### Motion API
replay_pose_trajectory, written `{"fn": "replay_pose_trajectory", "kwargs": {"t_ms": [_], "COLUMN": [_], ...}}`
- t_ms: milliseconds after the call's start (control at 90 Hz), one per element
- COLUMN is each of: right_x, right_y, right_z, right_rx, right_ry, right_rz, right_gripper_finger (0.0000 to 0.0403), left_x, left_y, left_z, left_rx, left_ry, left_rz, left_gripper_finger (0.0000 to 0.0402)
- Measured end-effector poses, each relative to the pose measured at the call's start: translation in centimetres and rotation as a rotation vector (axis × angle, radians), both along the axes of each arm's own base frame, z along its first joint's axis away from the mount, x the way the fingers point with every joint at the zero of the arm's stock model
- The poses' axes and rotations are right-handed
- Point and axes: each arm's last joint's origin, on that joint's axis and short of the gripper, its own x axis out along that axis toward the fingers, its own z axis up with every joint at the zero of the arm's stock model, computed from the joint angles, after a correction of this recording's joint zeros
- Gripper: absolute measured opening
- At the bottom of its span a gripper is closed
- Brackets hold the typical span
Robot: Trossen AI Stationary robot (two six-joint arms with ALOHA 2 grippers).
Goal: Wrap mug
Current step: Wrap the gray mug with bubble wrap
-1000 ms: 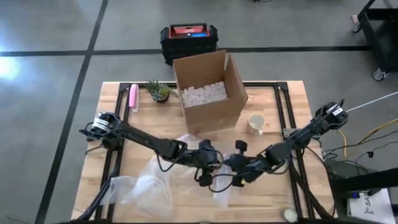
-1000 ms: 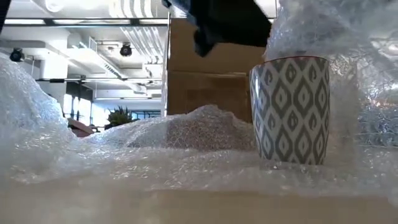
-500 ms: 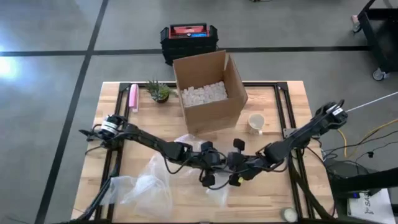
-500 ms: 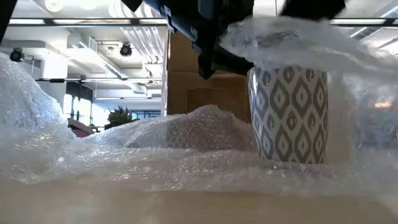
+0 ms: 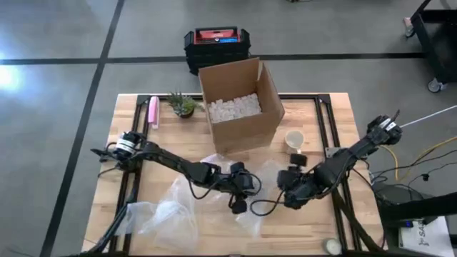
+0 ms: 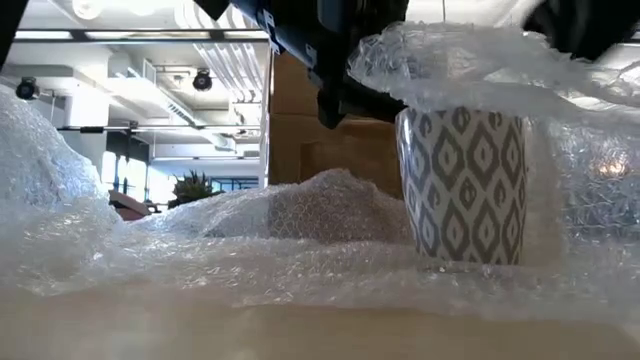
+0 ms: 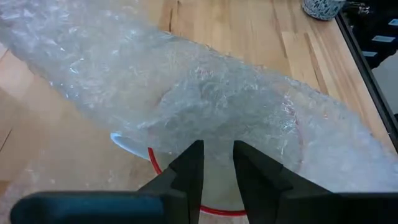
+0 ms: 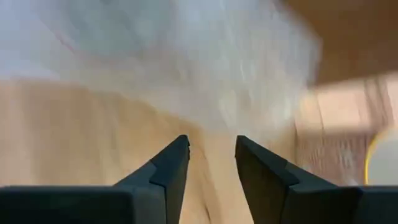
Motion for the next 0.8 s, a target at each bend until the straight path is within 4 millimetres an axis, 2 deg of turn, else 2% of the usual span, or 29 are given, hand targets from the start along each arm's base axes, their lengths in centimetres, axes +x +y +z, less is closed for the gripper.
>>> {"fn": "replay_pose_trajectory", "kwargs": {"t_ms": [89,167,256,433,511,633,800], "right_x": [0.2,1.1,2.2,3.7,4.6,6.0,7.2], "right_y": [0.3,0.7,0.9,1.2,1.4,1.2,0.6], "right_z": [-2.5,-3.3,-2.9,-0.7,-0.7,-2.6,-5.6], "right_rx": [0.041,0.097,0.113,0.109,0.118,0.115,0.136], "right_ry": [-0.063,-0.173,-0.255,-0.347,-0.404,-0.395,-0.287], "right_rz": [0.019,0.074,0.145,0.221,0.247,0.251,0.240], "right_gripper_finger": [0.0103,0.0085,0.0060,0.0017,0.0005,0.0003,0.0001], "left_x": [0.0,0.0,0.0,0.0,0.0,0.0,-0.3], "left_y": [0.0,0.0,0.0,0.0,0.0,0.0,0.0], "left_z": [0.0,0.0,0.0,0.0,0.0,0.0,0.6], "left_rx": [0.000,-0.001,-0.001,-0.005,-0.005,-0.006,-0.014], "left_ry": [-0.001,-0.001,-0.001,-0.001,-0.004,-0.005,-0.002], "left_rz": [0.000,0.000,0.000,0.002,0.002,0.002,-0.005], "left_gripper_finger": [0.0075,0.0075,0.0075,0.0075,0.0075,0.0075,0.0075]}}
